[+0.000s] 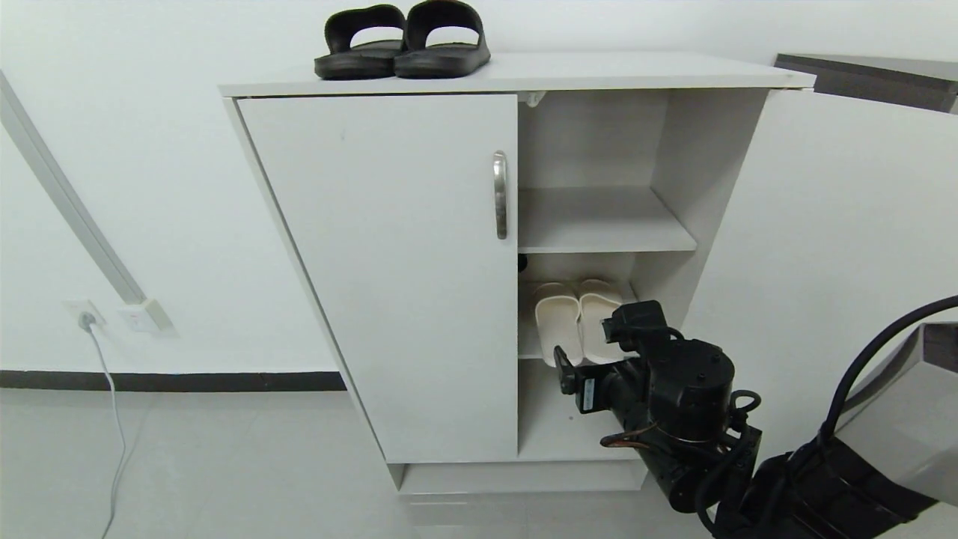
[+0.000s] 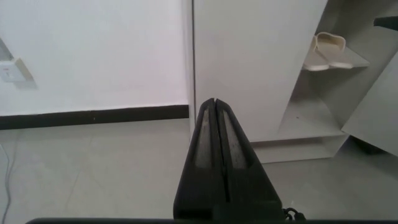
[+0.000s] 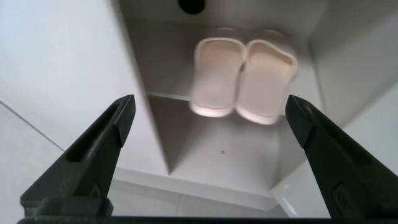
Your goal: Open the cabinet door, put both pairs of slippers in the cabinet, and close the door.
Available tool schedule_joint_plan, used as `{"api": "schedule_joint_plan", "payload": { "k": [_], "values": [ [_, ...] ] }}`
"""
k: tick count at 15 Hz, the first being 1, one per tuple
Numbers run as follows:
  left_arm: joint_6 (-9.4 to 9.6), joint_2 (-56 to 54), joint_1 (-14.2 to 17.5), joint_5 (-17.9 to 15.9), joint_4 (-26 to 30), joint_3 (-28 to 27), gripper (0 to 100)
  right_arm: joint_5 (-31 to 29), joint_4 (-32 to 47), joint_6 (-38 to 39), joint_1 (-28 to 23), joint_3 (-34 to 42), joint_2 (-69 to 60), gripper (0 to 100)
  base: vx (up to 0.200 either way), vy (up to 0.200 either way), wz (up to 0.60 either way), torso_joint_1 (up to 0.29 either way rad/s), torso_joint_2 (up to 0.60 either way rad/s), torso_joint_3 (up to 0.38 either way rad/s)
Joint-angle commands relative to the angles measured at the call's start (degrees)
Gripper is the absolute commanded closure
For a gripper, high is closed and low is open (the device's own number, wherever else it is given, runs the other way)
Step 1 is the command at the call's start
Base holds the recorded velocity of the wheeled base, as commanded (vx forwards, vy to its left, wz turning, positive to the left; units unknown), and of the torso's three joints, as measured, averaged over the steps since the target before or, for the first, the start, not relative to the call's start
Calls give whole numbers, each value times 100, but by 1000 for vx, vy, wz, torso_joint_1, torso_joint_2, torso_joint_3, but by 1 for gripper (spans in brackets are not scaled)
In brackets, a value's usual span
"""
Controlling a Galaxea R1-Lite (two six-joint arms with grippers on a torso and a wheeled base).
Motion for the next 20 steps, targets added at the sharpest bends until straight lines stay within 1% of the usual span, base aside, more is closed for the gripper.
{"api": "schedule_joint_plan", "payload": {
  "k": [1,6,7,11,15,20],
  "values": [
    [1,0,2,1,-1,-1,100,-3,1,2,-9,1,33,0,0,200,0,-2,7,2],
    [10,0,2,1,-1,-1,100,-12,1,-7,-1,10,33,0,0,200,0,5,2,0],
    [10,0,2,1,-1,-1,100,-12,-8,-121,-1,80,41,0,0,200,0,-2,-2,-2],
    [10,9,2,1,-1,-1,100,-3,-271,-209,8,106,112,0,0,200,0,2,1,1],
    [1,0,2,1,-1,-1,100,14,-350,-271,26,150,129,0,0,200,0,0,1,2],
    [-7,0,2,10,-1,-1,100,6,-500,-280,61,150,200,0,0,0,0,0,0,0]
  ]
}}
